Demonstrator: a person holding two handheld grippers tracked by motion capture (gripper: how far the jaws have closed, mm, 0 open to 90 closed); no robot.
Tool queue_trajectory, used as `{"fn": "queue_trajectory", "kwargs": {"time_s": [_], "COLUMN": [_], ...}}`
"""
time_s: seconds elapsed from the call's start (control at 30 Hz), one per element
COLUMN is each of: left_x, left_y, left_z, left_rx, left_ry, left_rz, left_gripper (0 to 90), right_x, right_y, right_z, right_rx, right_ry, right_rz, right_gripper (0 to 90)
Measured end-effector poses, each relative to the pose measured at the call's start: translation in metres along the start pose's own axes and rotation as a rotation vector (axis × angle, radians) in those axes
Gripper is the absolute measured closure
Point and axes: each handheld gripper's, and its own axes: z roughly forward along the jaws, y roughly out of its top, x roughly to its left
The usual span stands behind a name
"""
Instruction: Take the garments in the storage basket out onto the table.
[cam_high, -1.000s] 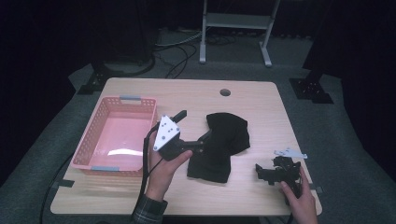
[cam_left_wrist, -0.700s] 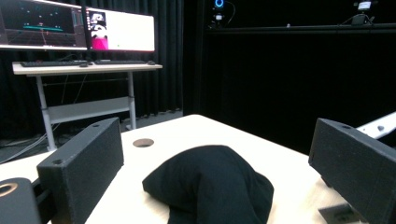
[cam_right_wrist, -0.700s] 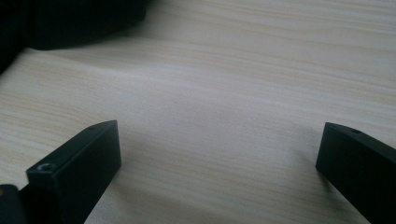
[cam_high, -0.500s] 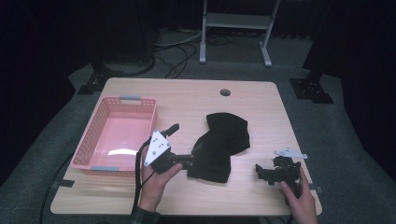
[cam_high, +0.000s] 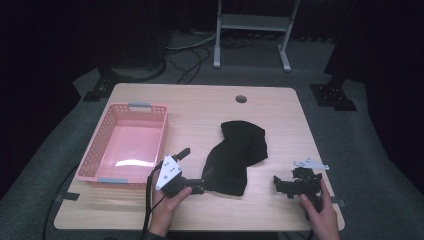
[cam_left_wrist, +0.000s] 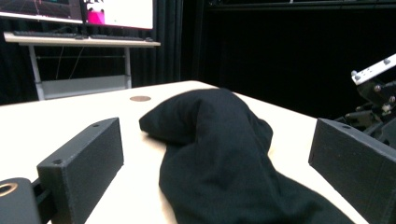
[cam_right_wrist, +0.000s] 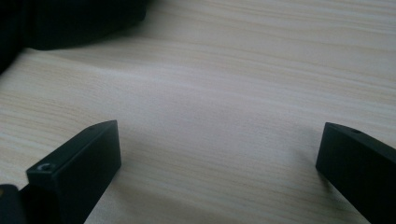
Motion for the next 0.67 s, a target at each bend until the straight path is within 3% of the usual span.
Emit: {"fn": "queue_trajectory", "kwargs": {"time_s": [0.37,0.67], "left_x": [0.001,0.002], "left_y": [-0.014,-0.016], "left_z": [-0.006,-0.01], "left_rx": [0.013,-0.013], "left_ry": [-0.002,-0.005], "left_rz": [0.006,0.011], "left_gripper": [2.5,2.5], "right_x": [0.0,0.0], "right_y": [0.0,0.0], "right_z": [0.0,0.0], "right_rx": [0.0,0.0], "right_ry": [0.0,0.0], "right_rz": [-0.001,-0.001], "right_gripper": [0.0,0.0]}}
